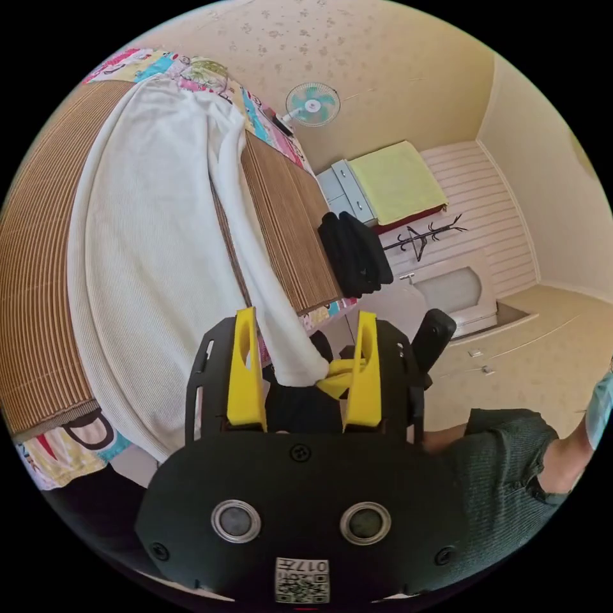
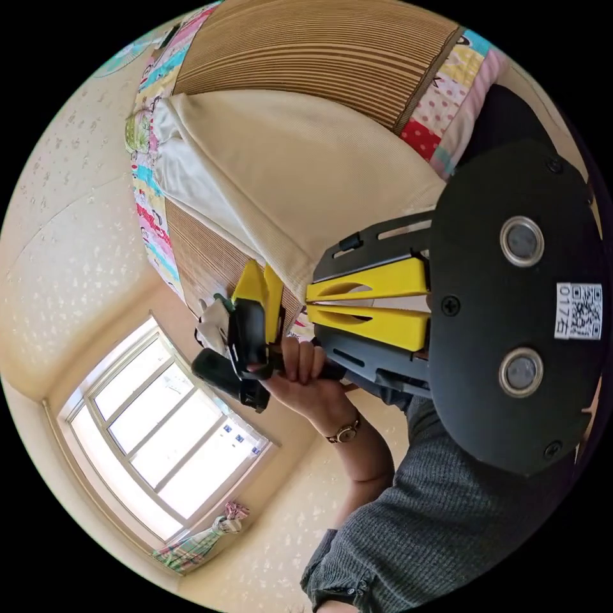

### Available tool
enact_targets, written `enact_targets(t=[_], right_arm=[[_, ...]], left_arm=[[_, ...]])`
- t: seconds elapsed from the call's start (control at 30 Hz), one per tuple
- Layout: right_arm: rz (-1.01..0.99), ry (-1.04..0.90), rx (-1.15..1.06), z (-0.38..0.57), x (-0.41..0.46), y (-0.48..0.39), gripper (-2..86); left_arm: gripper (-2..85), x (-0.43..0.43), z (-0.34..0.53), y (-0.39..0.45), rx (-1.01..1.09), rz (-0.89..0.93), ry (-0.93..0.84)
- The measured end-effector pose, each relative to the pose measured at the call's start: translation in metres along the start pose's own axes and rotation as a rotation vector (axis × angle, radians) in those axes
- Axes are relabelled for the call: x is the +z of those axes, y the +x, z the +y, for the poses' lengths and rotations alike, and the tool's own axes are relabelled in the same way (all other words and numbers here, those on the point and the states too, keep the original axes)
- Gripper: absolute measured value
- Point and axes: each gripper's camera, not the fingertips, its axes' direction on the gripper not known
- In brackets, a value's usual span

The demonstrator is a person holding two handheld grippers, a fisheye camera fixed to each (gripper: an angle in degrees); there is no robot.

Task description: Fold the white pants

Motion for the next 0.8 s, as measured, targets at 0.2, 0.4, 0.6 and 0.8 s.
enact_targets(t=[0.2, 0.4, 0.6, 0.8], right_arm=[[0.023, -0.114, -0.054, 0.003, -0.030, 0.024, 1.6], [0.162, 0.020, 0.303, -0.045, -0.091, 0.168, 10.1], [0.197, 0.061, 0.487, -0.189, -0.060, 0.304, 15.9], [0.250, 0.236, 0.699, -0.302, -0.017, 0.398, 16.5]], left_arm=[[3.3, 0.027, 0.010, -0.008, 0.036, -0.067, -0.053], [1.3, 0.026, 0.025, -0.007, 0.060, -0.030, 0.013], [0.9, 0.035, 0.033, -0.008, 0.097, -0.026, 0.004], [0.7, 0.027, 0.036, -0.025, 0.086, 0.047, -0.007]])
